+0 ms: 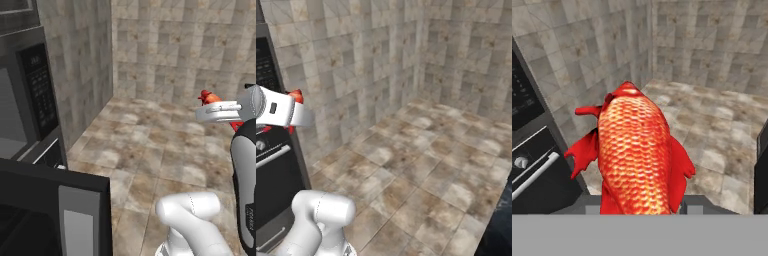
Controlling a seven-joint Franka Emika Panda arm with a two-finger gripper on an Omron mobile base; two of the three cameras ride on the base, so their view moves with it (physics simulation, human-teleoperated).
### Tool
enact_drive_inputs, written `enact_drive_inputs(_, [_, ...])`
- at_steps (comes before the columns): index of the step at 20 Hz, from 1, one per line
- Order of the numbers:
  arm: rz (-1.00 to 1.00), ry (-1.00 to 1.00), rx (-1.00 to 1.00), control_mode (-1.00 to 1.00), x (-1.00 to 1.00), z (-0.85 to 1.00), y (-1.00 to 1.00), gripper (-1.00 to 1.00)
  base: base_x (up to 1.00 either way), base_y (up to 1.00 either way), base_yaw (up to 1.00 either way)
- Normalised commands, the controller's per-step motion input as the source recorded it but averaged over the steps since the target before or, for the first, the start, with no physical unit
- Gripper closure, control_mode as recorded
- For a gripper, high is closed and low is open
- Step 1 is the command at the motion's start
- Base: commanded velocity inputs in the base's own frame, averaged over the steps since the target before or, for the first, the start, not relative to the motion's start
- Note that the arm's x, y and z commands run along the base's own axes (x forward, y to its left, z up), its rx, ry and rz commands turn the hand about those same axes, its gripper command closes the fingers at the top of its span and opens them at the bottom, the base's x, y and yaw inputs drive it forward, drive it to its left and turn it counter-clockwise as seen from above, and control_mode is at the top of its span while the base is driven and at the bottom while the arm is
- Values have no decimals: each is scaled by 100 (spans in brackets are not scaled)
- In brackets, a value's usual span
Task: Transport the fish from the fridge to the microwave and turn on the microwave.
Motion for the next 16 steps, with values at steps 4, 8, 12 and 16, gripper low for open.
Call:
enact_drive_inputs(4, [0,0,0,100,0,0,0,100,33,3,26])
enact_drive_inputs(8, [0,0,0,100,0,0,0,100,34,2,26])
enact_drive_inputs(12, [0,0,0,100,0,0,0,100,38,2,28])
enact_drive_inputs(16, [0,0,0,100,0,0,0,100,31,2,31])
